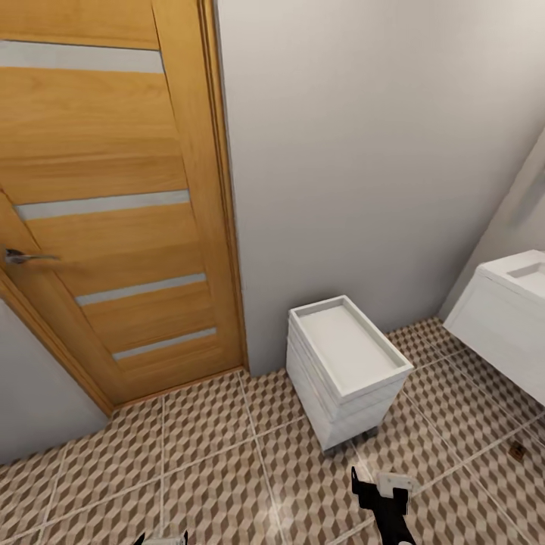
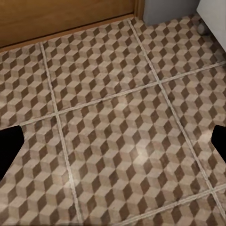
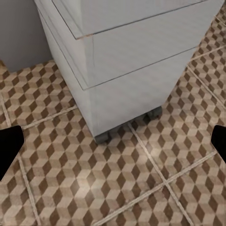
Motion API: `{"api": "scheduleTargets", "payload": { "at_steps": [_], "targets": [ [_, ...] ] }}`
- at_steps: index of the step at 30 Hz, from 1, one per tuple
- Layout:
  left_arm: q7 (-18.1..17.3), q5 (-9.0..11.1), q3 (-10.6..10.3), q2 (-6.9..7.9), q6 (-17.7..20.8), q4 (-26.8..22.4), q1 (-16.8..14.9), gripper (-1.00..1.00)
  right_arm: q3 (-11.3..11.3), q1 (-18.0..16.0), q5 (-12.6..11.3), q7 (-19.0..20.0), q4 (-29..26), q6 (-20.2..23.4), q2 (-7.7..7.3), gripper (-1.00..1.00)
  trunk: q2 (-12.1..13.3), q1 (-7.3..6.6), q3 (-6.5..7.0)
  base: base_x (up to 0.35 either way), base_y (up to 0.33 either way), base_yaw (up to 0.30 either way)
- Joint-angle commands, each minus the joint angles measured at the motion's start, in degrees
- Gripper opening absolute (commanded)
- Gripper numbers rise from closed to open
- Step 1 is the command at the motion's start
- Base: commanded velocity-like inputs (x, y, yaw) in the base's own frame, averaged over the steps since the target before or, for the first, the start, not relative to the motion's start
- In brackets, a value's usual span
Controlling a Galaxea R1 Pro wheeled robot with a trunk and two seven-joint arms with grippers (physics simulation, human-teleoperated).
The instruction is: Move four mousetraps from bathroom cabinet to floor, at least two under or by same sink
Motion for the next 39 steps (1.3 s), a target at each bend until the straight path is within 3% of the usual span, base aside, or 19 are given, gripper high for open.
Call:
{"api": "scheduleTargets", "payload": {
  "at_steps": [1,39],
  "targets": [
    [0.1,0.1,-0.1,-0.01,-0.3,0.2,-0.1,1.00,0.5,0.0,-0.3,-0.3,0.0,-0.1,0.01,1.00,-0.1,0.03,-0.11,0.000,0.000,0.213],
    [0.1,0.1,-0.2,-0.01,-0.2,0.2,-0.1,1.00,0.5,0.0,-0.3,-0.3,0.0,-0.1,0.09,1.00,-0.1,0.03,-0.11,0.000,0.000,0.212]
  ]
}}
